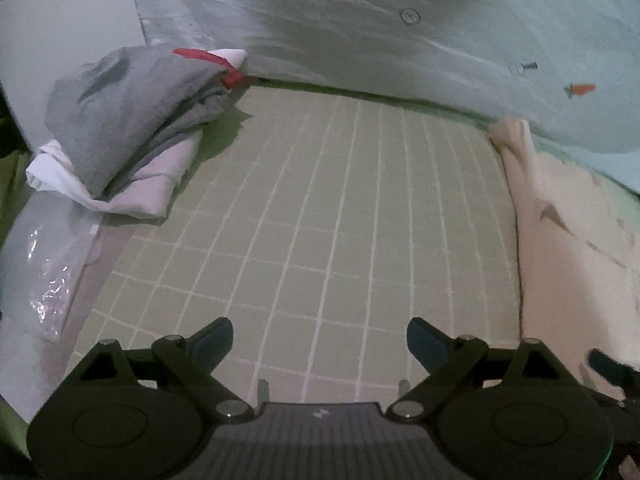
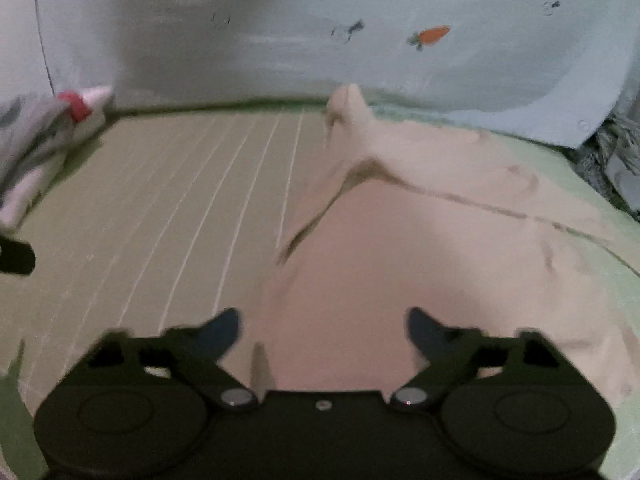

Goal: Fold clothes

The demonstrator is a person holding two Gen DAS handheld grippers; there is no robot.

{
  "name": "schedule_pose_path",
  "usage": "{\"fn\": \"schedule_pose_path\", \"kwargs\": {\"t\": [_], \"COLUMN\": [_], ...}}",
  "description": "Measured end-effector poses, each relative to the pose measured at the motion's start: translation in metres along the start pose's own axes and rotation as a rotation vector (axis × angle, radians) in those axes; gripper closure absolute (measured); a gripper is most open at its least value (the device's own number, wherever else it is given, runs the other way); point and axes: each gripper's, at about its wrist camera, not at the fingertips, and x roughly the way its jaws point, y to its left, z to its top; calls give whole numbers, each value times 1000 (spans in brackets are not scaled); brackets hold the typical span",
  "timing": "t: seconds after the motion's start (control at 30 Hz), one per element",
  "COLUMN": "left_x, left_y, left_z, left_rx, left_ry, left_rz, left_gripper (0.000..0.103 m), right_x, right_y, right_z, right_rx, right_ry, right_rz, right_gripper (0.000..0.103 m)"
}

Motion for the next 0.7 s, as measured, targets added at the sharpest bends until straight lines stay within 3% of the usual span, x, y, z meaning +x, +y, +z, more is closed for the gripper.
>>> {"fn": "schedule_pose_path", "kwargs": {"t": [0.03, 0.07, 0.17, 0.23, 0.27, 0.3, 0.47, 0.57, 0.7], "left_x": [1, 1, 4, 6, 8, 9, 10, 10, 12], "left_y": [2, 4, 7, 7, 7, 5, -7, -15, -21], "left_z": [-2, -3, -4, -3, -2, 0, 11, 14, 9], "left_rx": [5, 7, 5, 3, 2, -1, -1, 9, 41], "left_ry": [5, 11, 27, 33, 34, 32, 14, 16, 25], "left_rz": [-4, -7, -14, -21, -26, -30, -59, -71, -80], "left_gripper": [9, 9, 9, 9, 9, 9, 9, 9, 9], "right_x": [2, 4, 7, 7, 7, 6, 5, 6, 7], "right_y": [1, 1, 3, 4, 3, 3, 0, 2, 5], "right_z": [-3, -6, -10, -10, -9, -8, -3, -1, 0], "right_rx": [10, 19, 16, -11, -23, -31, -24, -15, -8], "right_ry": [14, 28, 52, 53, 54, 57, 71, 73, 77], "right_rz": [6, 11, 42, 72, 86, 96, 135, 130, 120], "right_gripper": [45, 50, 56, 77, 81, 98, 95, 80, 79]}}
